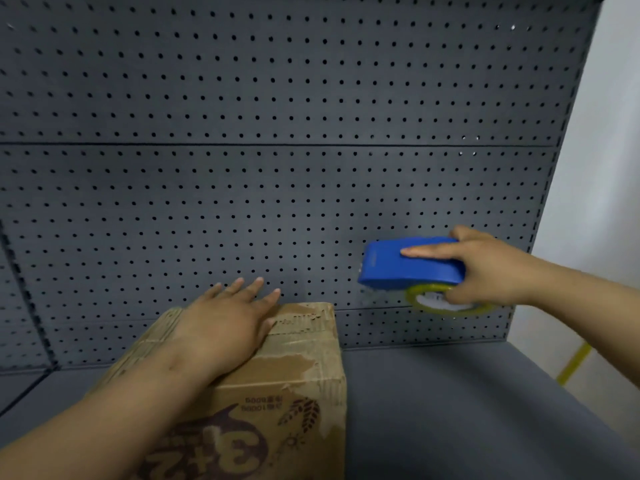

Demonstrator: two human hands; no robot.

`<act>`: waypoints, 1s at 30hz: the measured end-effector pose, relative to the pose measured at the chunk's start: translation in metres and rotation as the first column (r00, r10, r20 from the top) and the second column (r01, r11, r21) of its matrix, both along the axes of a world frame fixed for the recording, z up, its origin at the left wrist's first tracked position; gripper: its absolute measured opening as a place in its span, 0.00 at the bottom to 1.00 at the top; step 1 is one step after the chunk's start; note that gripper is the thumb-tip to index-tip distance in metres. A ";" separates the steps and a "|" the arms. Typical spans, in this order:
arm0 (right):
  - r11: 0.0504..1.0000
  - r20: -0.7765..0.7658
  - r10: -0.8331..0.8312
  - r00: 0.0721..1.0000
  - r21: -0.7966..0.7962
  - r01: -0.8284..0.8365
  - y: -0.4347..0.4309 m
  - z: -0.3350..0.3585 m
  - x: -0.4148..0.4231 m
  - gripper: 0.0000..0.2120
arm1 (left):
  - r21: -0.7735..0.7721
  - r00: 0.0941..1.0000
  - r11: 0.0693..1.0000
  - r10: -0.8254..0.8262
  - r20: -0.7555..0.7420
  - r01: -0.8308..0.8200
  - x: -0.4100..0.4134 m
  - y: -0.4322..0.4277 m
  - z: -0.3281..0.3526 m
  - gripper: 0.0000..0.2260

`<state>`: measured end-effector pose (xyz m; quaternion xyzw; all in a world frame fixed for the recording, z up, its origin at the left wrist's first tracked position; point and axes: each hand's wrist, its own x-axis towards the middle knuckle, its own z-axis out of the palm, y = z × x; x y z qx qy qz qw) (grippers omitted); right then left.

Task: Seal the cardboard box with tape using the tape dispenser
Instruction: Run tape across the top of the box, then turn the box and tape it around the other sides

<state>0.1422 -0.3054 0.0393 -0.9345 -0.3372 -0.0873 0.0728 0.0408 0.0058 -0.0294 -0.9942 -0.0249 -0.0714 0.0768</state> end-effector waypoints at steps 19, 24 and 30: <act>0.838 0.130 0.069 0.989 0.530 -0.128 0.076 0.002 -0.039 0.36 | -0.542 0.936 0.773 -0.191 0.296 0.329 -0.002 -0.041 0.010 0.22; 0.786 0.174 0.139 0.975 0.580 -0.215 0.113 0.012 -0.074 0.36 | -0.949 0.947 -0.261 0.308 0.093 0.179 -0.004 0.021 0.055 0.29; 0.767 0.223 0.141 0.965 0.592 -0.248 0.179 0.015 -0.114 0.37 | -0.889 0.973 -0.405 0.167 0.158 0.214 -0.017 0.088 0.094 0.05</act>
